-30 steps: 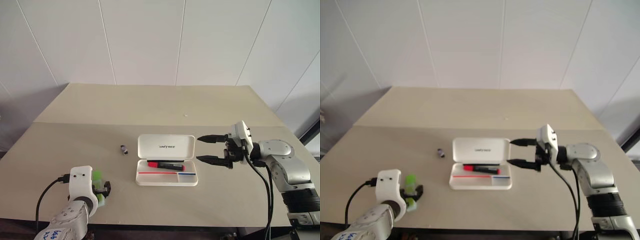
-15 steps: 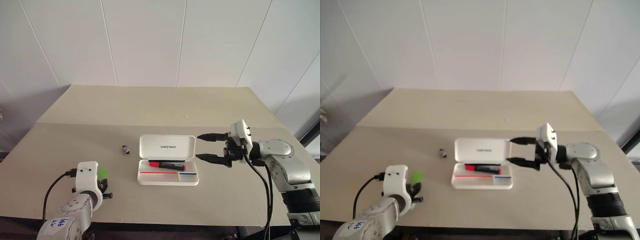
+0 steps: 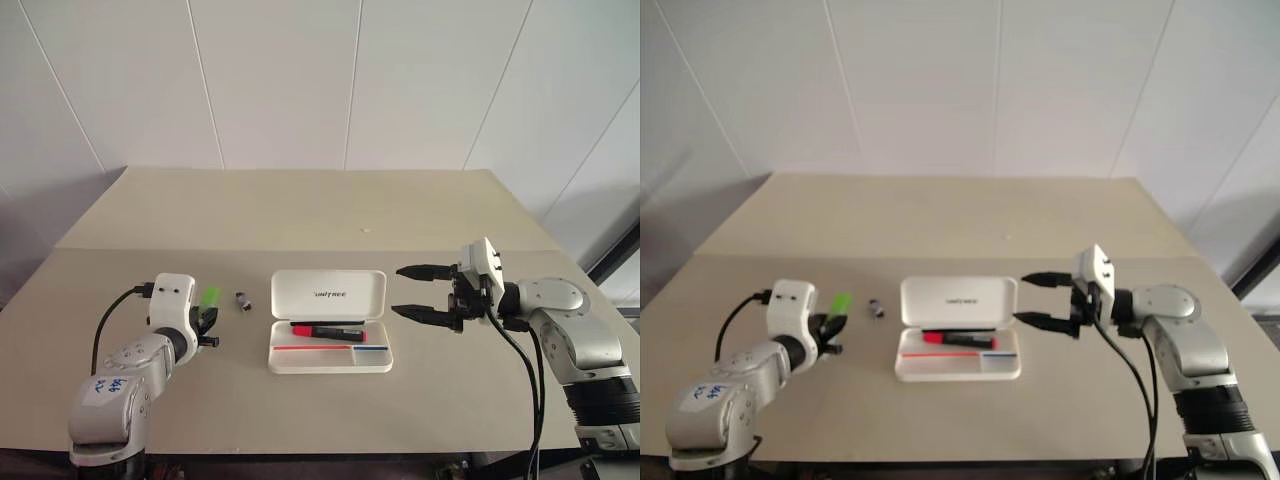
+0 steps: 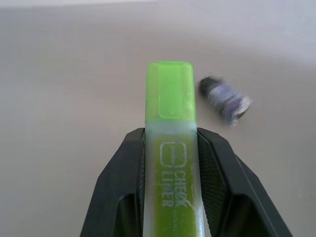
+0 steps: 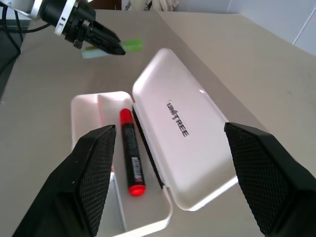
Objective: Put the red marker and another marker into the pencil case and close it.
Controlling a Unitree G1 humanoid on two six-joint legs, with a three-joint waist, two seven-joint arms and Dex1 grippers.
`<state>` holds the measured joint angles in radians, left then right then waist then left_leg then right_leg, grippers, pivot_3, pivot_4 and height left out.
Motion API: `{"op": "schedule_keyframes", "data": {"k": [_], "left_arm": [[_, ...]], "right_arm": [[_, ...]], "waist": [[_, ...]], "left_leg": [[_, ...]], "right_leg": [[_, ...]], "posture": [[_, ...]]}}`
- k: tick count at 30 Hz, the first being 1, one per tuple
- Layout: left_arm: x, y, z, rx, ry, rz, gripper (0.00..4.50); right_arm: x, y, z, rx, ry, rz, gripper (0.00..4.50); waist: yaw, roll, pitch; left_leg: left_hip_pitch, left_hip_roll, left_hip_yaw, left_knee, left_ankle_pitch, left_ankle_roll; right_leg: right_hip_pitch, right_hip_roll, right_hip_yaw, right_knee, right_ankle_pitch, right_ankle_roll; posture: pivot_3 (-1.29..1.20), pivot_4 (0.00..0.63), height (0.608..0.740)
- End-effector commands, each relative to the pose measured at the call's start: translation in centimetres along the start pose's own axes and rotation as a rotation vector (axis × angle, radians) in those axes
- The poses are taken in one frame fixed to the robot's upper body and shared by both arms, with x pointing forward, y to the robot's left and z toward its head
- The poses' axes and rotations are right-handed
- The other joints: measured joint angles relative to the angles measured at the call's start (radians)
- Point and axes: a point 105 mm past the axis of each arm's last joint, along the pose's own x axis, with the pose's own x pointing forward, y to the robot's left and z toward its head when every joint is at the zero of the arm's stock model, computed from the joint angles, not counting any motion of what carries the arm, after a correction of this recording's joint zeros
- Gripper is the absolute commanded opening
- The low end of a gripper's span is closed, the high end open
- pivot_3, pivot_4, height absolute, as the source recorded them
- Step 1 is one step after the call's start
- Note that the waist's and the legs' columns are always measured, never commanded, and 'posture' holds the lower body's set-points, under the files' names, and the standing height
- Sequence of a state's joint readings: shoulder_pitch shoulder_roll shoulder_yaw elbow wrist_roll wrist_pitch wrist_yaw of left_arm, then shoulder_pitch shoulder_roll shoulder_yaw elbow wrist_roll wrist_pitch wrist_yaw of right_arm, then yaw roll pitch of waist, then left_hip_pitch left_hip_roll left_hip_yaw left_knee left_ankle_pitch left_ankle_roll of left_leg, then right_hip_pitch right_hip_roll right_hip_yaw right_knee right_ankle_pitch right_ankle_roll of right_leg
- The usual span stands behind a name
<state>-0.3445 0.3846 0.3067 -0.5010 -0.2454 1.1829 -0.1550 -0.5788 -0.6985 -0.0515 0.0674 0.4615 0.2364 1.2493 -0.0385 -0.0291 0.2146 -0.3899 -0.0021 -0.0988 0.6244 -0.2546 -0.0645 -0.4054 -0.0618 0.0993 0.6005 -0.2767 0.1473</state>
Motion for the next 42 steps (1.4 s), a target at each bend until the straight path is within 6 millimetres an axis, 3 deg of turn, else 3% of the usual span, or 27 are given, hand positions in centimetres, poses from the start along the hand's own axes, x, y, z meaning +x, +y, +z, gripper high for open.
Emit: {"op": "schedule_keyframes", "data": {"k": [1, 4, 8, 14, 17, 27, 36, 42], "left_arm": [[-0.3, -1.4, 3.1, 0.079, -0.125, -0.149, 1.08], [-1.0, -3.2, 5.1, 0.15, -0.208, -0.332, 1.08], [-2.6, -5.2, 6.4, 0.236, -0.237, -0.567, 1.08], [-5.8, -8.0, 6.3, 0.358, -0.188, -0.93, 1.08], [-6.2, -8.6, 5.9, 0.411, -0.147, -1.033, 1.08], [-4.8, -11.7, 4.0, 0.549, -0.049, -1.237, 1.08], [-2.0, -12.5, 1.7, 0.66, 0.044, -1.232, 1.08], [-0.9, -13.3, 1.2, 0.725, 0.053, -1.231, 1.08]], "right_arm": [[-0.9, -0.2, 1.6, -0.065, -0.021, -0.032, 4.5], [-1.3, -0.1, 1.6, -0.067, -0.014, -0.046, 4.5], [-1.7, 0.1, 1.6, -0.067, -0.009, -0.065, 4.5], [-2.1, 0.3, 1.5, -0.066, -0.006, -0.086, 4.5], [-2.1, 0.3, 1.5, -0.065, -0.007, -0.093, 4.5], [-2.3, 0.2, 1.5, -0.069, -0.008, -0.114, 4.5], [-2.3, 0.4, 1.5, -0.069, -0.008, -0.131, 4.5], [-2.3, 0.7, 1.3, -0.065, -0.006, -0.139, 4.5]], "waist": [[0.009, 0.0, 0.0], [0.012, 0.0, 0.0], [0.012, 0.0, 0.0], [0.008, 0.0, 0.0], [0.008, 0.001, 0.0], [0.009, 0.001, 0.0], [0.009, 0.001, 0.0], [0.01, 0.001, 0.0]], "left_leg": [[-0.005, 0.0, 0.0, -0.001, 0.0, -0.001], [-0.008, 0.0, 0.0, -0.003, 0.003, -0.007], [-0.011, -0.001, 0.001, -0.001, 0.0, -0.002], [-0.01, -0.001, 0.001, 0.0, 0.0, -0.002], [-0.009, -0.001, 0.001, 0.002, 0.0, -0.002], [-0.001, -0.001, 0.001, 0.003, 0.0, -0.001], [-0.001, -0.001, 0.001, 0.003, 0.0, 0.0], [-0.001, -0.001, 0.001, 0.004, 0.0, 0.0]], "right_leg": [[-0.008, 0.0, 0.0, 0.006, -0.003, -0.001], [-0.014, 0.0, 0.0, 0.009, -0.006, -0.002], [-0.014, -0.001, 0.0, 0.008, -0.006, -0.002], [-0.013, 0.0, 0.0, 0.011, -0.006, -0.002], [-0.012, 0.0, 0.0, 0.012, -0.006, -0.002], [-0.004, 0.0, 0.0, 0.011, -0.006, -0.002], [-0.005, 0.0, 0.001, 0.012, -0.006, -0.001], [-0.005, 0.0, 0.001, 0.013, -0.006, -0.001]], "posture": [[0.0, 0.15, 0.74], [0.0, 0.15, 0.74], [0.0, 0.15, 0.74], [0.0, 0.15, 0.74], [0.0, 0.15, 0.74], [0.0, 0.15, 0.74], [0.0, 0.15, 0.74], [0.0, 0.15, 0.74]]}}
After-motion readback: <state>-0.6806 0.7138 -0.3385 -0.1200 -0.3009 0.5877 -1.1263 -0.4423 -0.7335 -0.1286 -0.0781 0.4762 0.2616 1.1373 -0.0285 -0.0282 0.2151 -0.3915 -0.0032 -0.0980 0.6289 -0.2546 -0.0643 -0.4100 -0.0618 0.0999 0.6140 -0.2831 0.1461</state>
